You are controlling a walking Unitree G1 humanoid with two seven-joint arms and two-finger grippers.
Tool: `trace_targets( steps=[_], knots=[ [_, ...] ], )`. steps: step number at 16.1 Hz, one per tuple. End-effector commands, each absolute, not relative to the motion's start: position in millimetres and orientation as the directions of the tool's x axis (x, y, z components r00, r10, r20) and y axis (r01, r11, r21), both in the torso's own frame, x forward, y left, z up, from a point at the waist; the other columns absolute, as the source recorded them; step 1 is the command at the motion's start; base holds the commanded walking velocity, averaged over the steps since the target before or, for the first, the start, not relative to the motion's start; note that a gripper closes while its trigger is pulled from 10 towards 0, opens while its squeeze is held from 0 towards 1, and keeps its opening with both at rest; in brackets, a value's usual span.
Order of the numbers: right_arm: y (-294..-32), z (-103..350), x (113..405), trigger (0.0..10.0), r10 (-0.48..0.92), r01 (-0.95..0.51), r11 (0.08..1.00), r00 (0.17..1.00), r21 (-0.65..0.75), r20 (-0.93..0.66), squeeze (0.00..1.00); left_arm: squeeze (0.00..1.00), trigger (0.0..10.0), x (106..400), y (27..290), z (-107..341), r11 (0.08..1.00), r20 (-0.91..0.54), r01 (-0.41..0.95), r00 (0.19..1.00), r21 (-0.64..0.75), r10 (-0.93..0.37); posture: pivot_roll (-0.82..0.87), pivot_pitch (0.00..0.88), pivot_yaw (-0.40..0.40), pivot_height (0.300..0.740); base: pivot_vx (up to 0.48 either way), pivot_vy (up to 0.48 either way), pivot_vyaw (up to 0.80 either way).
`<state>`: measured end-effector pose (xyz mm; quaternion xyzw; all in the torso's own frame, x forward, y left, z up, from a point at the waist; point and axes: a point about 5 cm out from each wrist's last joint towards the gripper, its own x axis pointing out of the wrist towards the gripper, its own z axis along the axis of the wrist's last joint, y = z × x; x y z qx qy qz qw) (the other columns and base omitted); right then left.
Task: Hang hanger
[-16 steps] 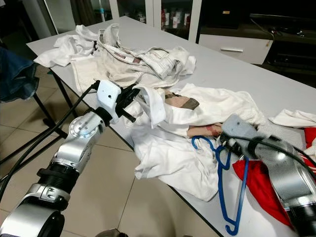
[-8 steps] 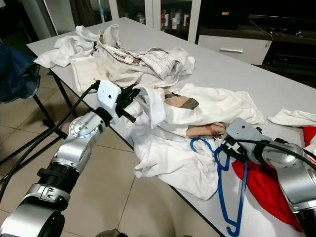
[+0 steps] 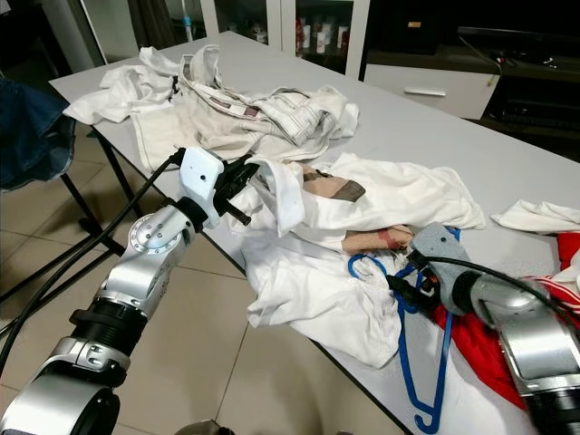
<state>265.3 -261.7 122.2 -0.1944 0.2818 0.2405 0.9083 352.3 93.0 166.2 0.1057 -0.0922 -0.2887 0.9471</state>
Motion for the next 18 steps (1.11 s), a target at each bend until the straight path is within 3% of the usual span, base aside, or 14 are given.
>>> trace_targets(
  steps=[1,5,6,7,8,10,11,12,13,15,16,18],
  knots=[
    [-267.3,121.5,266.8,10.0,0.307,-0.505,0.843,0.735,-0.186,-0.605,0.0,0.0,10.0,353.2,94.0,170.4,0.806,0.119,0.524,0.814,0.274,-0.569,-0.02,0.012,0.048,0.723,0.0,0.0,0.0],
    [-268.9,108.0,265.9,10.0,0.264,-0.448,0.884,0.719,-0.137,-0.643,0.0,0.0,10.0,353.0,94.1,170.8,0.807,0.121,0.523,0.814,0.275,-0.569,-0.02,0.014,0.048,0.723,0.0,0.0,0.0],
    [-268.0,107.1,268.6,5.3,0.253,-0.419,0.9,0.724,-0.117,-0.642,0.0,0.0,10.0,353.1,94.2,171.0,0.807,0.122,0.522,0.814,0.276,-0.568,-0.02,0.014,0.048,0.723,0.0,0.0,0.0],
    [-269.2,106.6,271.7,3.6,0.236,-0.377,0.922,0.73,-0.09,-0.641,0.0,0.0,10.0,353.1,94.3,171.2,0.807,0.122,0.521,0.814,0.276,-0.568,-0.02,0.014,0.048,0.723,0.0,0.0,0.0],
    [-270.8,105.8,274.3,2.8,0.222,-0.338,0.939,0.735,-0.063,-0.64,0.0,0.0,10.0,353.1,94.2,171.3,0.808,0.123,0.521,0.814,0.276,-0.567,-0.02,0.014,0.048,0.723,0.0,0.0,0.0],
    [-273.8,101.8,275.7,2.6,0.196,-0.309,0.949,0.73,-0.061,-0.655,0.0,0.0,10.0,353.2,94.2,171.5,0.808,0.124,0.52,0.815,0.276,-0.567,-0.02,0.014,0.045,0.723,0.0,0.0,0.0],
    [-274.5,98.7,275.3,3.6,0.189,-0.295,0.954,0.722,-0.049,-0.666,0.0,0.0,10.0,353.4,94.3,171.5,0.809,0.124,0.519,0.815,0.276,-0.566,-0.02,0.014,0.044,0.723,0.0,0.0,0.0],
    [-274.5,97.8,275.3,3.6,0.188,-0.29,0.956,0.719,-0.043,-0.669,0.0,0.0,10.0,353.4,94.2,171.5,0.809,0.123,0.519,0.815,0.276,-0.565,-0.02,0.013,0.044,0.723,0.0,0.0,0.0],
    [-274.5,96.8,275.4,4.8,0.185,-0.281,0.959,0.716,-0.036,-0.673,0.0,0.0,10.0,353.5,94.4,171.5,0.81,0.124,0.518,0.816,0.276,-0.564,-0.01,0.013,0.044,0.723,0.0,0.0,0.0],
    [-274.8,99.4,278.3,3.6,0.173,-0.267,0.963,0.729,-0.042,-0.662,0.0,0.0,10.0,353.7,94.5,171.6,0.81,0.124,0.517,0.816,0.277,-0.564,-0.02,0.011,0.047,0.723,0.0,0.0,0.0],
    [-274.7,104.9,281.8,0.4,0.167,-0.261,0.964,0.749,-0.054,-0.641,0.0,0.0,10.0,353.9,94.4,172.0,0.809,0.125,0.518,0.816,0.277,-0.565,-0.02,0.011,0.048,0.723,0.0,0.0,0.0],
    [-274.0,117.5,288.5,0.0,0.155,-0.242,0.968,0.791,-0.069,-0.592,0.0,0.0,10.0,354.2,94.2,172.2,0.808,0.126,0.519,0.815,0.278,-0.566,-0.02,0.009,0.049,0.723,0.0,0.0,0.0]
  ],
)
